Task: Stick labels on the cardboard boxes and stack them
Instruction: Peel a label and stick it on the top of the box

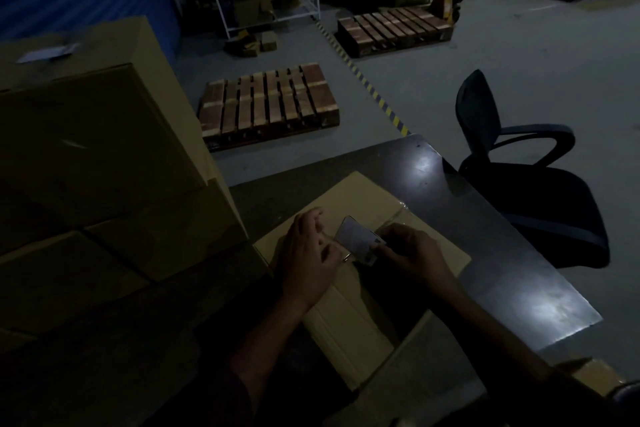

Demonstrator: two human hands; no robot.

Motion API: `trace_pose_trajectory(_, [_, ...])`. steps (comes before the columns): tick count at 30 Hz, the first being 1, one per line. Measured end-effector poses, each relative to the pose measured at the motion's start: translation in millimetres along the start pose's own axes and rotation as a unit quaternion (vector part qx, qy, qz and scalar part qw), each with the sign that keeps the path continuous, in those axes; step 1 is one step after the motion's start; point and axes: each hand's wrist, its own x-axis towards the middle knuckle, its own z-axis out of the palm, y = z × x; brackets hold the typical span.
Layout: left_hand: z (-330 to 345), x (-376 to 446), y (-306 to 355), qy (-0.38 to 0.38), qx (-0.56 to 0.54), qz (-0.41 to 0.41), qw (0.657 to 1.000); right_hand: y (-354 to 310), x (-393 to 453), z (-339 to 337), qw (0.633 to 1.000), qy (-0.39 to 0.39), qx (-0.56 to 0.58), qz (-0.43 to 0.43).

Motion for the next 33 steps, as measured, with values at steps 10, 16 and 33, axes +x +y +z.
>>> trace_pose_trajectory(10, [0, 0, 2, -0.005, 0.006, 0.002, 1.0, -10, -8, -9, 0.974, 0.017, 0.222, 0.043])
trace_pose_trajectory(16, [-1, 1, 5, -0.012, 0.015, 0.006, 1.0, -20, -16, -27, 0.918, 0.026, 0.373, 0.13])
trace_pose_trajectory(33, [60, -38, 135, -0.151, -0.156, 0.151, 0.964, 10, -135, -71, 0.789, 0.369, 0.417, 0.26])
